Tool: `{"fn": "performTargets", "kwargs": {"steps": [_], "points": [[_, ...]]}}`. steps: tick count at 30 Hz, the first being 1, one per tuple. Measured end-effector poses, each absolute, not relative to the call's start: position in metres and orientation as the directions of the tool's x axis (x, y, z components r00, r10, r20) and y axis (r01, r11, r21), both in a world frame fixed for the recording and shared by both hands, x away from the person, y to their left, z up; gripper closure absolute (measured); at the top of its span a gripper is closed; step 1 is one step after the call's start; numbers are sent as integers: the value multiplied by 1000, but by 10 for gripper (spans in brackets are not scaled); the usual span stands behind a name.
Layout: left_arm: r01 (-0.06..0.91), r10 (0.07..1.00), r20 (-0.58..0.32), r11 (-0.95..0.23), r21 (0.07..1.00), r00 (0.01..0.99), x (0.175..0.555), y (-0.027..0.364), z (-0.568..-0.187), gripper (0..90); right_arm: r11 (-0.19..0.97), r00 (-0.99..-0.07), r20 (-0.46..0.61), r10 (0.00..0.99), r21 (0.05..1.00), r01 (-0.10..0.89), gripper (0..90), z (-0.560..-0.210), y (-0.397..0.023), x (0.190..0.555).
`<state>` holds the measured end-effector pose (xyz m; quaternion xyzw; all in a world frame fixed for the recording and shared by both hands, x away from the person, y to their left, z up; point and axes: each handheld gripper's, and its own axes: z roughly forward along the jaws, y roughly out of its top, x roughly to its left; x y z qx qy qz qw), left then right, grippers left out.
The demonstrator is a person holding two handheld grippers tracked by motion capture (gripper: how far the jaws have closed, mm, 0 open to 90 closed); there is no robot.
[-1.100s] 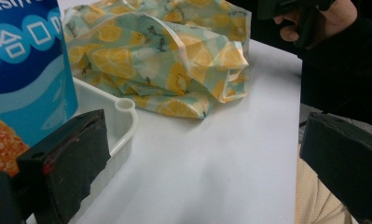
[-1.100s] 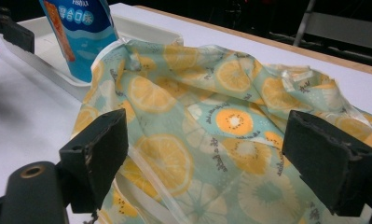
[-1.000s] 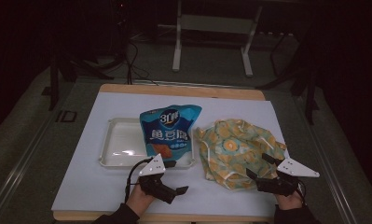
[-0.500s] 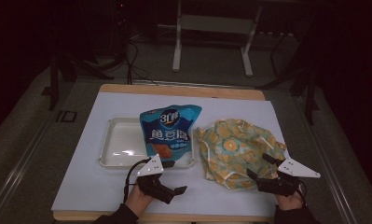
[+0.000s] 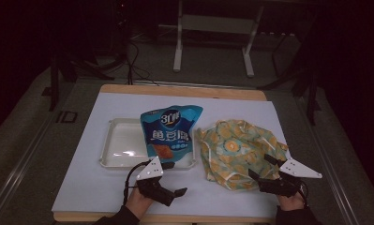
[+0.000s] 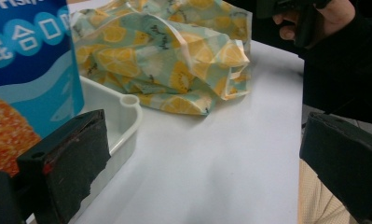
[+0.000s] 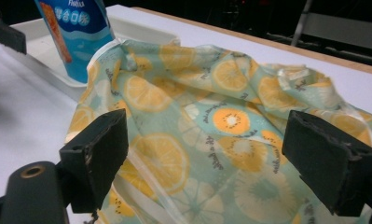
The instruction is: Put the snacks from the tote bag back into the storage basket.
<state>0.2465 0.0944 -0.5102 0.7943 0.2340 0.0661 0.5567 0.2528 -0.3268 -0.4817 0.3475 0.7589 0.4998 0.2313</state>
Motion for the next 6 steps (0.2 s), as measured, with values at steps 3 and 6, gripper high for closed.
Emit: {"fn": "performTargets", "kwargs": {"steps": [3,6], "points": [[300,451,-154,-271,915,879,247,95,-510,19,262,-656,-4,755,919,295,142,-482,-326,253],[297,452,-152,-269,916,879,246,96,-510,19,257,-658,-2,753,921,291,143,-482,-326,253]]}}
